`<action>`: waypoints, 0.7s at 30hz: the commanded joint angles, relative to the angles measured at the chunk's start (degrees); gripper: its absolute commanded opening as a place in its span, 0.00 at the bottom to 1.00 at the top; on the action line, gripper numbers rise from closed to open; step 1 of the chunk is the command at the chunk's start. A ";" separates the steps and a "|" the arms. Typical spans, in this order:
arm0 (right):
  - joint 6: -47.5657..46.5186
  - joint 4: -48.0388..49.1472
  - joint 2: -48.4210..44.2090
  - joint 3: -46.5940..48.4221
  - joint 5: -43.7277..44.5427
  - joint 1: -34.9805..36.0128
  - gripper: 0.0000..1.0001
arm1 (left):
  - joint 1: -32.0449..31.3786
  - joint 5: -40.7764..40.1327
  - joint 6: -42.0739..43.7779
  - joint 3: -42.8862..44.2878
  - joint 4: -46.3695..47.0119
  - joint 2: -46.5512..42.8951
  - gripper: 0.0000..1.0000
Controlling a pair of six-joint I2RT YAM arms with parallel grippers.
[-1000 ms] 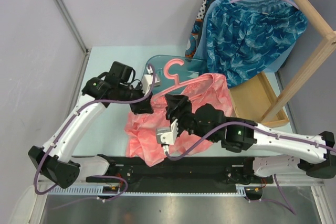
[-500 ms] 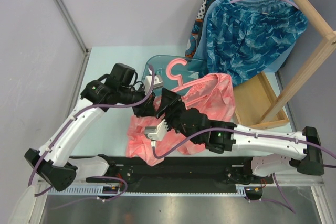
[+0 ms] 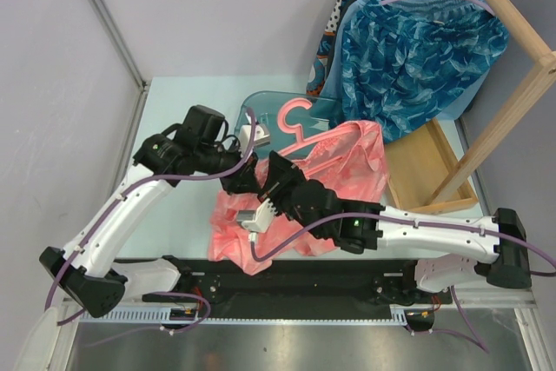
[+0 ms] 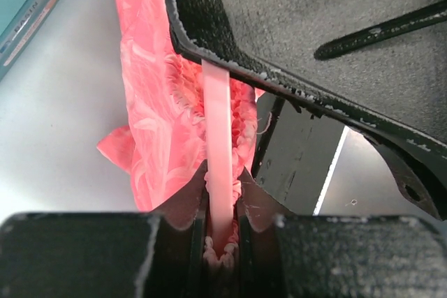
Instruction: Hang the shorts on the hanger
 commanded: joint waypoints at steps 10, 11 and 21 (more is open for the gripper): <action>-7.88 5.23 -6.41 0.87 1.84 -7.86 0.00 | 1.10 0.39 -0.87 9.21 2.90 -0.09 1.00; -9.46 5.24 -6.93 0.87 1.49 -9.00 0.00 | 2.76 1.09 -1.31 10.43 2.98 0.26 1.00; -15.53 2.26 -12.39 6.49 -13.70 -28.39 0.00 | 12.27 7.42 -4.13 15.46 5.97 2.55 1.00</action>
